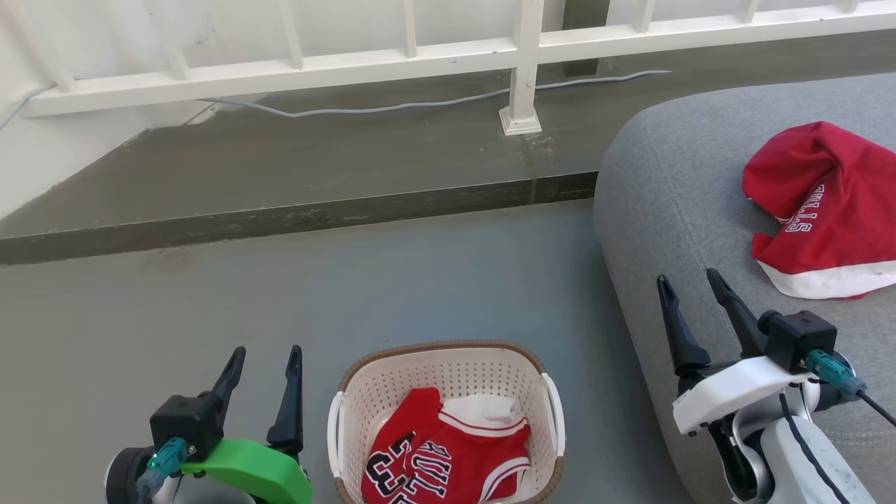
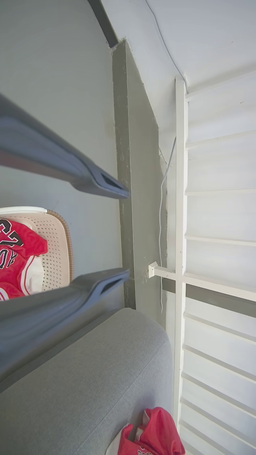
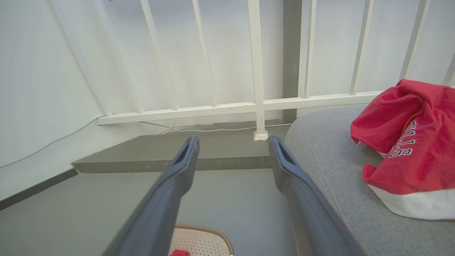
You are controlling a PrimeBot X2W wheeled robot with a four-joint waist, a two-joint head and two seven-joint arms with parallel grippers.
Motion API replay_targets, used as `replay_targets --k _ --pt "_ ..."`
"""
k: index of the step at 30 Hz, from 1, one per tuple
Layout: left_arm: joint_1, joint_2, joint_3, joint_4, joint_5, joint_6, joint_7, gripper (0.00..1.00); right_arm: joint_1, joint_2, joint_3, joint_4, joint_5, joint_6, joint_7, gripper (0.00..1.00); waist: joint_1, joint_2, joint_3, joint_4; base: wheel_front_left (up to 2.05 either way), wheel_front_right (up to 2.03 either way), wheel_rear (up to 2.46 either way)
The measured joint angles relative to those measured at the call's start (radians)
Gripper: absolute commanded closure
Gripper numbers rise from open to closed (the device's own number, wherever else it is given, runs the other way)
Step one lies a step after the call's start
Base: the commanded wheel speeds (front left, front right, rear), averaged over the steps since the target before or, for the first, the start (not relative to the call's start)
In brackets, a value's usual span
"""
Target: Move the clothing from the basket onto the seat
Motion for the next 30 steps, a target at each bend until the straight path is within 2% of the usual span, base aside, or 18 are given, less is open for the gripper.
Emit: replay_targets --k 16,21,30 --pt "-0.002 -0.001 -0.053 -0.017 0.034 0.0 0.016 0.0 0.001 -0.006 -0.001 -0.097 0.0 -0.001 0.023 0.0 0.0 0.0 0.078 -0.022 0.0 0.0 0.0" --pt "-0.021 -0.021 -0.09 -0.001 0.051 -0.005 0.025 0.0 -0.006 -0.007 -0.005 -0.137 0.0 -0.008 0.024 0.0 0.0001 0.0 0.131 -0.034 0.0 0.0 0.0" --pt "-0.126 -0.043 -0.165 0.088 0.077 -0.05 0.056 0.0 -0.069 -0.009 -0.009 -0.203 0.0 -0.008 0.027 0.0 0.0001 0.0 0.244 -0.063 0.0 0.0 0.0"
